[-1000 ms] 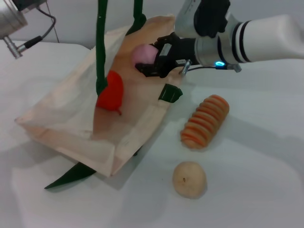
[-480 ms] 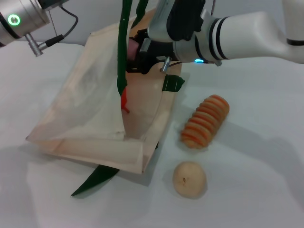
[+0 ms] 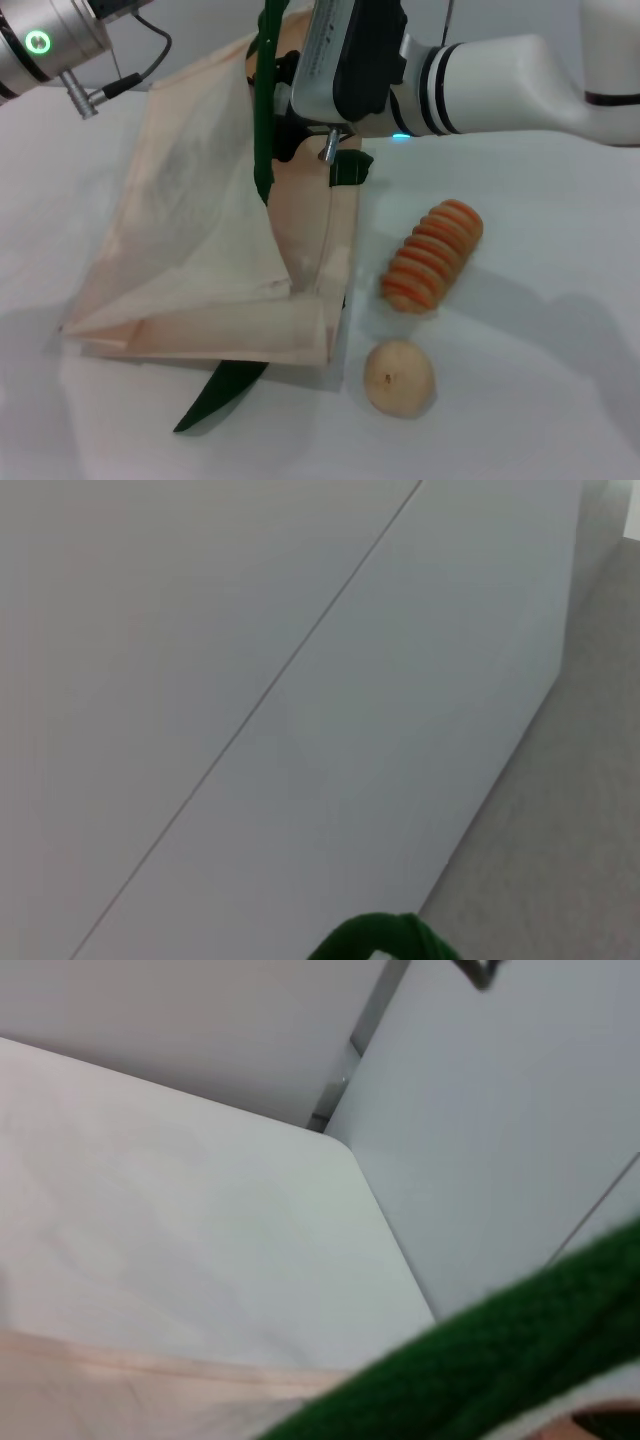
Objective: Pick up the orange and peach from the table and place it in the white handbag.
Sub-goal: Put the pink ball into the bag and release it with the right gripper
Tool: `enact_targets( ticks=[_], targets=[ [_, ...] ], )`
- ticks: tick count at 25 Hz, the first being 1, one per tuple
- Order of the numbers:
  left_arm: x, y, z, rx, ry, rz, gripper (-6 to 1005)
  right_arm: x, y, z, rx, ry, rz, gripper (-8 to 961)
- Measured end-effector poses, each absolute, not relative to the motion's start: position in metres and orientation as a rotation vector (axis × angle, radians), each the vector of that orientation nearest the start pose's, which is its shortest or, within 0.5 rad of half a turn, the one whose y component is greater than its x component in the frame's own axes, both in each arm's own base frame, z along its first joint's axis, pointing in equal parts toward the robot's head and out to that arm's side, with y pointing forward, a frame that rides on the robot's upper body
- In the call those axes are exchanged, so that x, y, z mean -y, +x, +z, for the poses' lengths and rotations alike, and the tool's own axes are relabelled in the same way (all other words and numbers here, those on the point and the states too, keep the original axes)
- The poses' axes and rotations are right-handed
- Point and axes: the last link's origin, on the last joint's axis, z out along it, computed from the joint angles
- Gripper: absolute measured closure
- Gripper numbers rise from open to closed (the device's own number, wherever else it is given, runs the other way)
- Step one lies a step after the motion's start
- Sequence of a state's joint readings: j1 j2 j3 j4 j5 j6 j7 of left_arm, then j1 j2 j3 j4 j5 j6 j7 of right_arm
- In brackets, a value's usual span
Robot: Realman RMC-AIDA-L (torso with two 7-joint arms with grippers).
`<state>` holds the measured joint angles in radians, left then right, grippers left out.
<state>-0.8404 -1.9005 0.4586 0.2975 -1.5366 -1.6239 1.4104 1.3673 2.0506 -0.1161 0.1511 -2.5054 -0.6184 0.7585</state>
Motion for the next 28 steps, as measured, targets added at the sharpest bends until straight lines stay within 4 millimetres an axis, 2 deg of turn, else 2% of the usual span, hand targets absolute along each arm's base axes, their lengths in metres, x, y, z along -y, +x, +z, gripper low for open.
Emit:
enact_targets(
  ticks=[10, 15, 20, 28],
  targets=[
    [-0.416, -0.172, 0.081, 0.970, -2.360, -1.563, 844, -0.435, 0.059, -0.139, 0.425, -2.642, 0.259, 324],
    [-0.413, -0.183, 0.084, 0.990, -2.323, -1.561, 842, -0.429, 0.059, -0.143, 0.437, -2.655, 0.268, 318],
    [-0.409, -0.195, 0.089, 1.004, -2.287, -1.552, 840, -0.426, 0.067, -0.143, 0.413, -2.667, 0.275, 78],
    [-0.406, -0.210, 0.094, 1.017, -2.246, -1.524, 838, -0.425, 0.084, -0.133, 0.366, -2.674, 0.329, 61]
  ],
)
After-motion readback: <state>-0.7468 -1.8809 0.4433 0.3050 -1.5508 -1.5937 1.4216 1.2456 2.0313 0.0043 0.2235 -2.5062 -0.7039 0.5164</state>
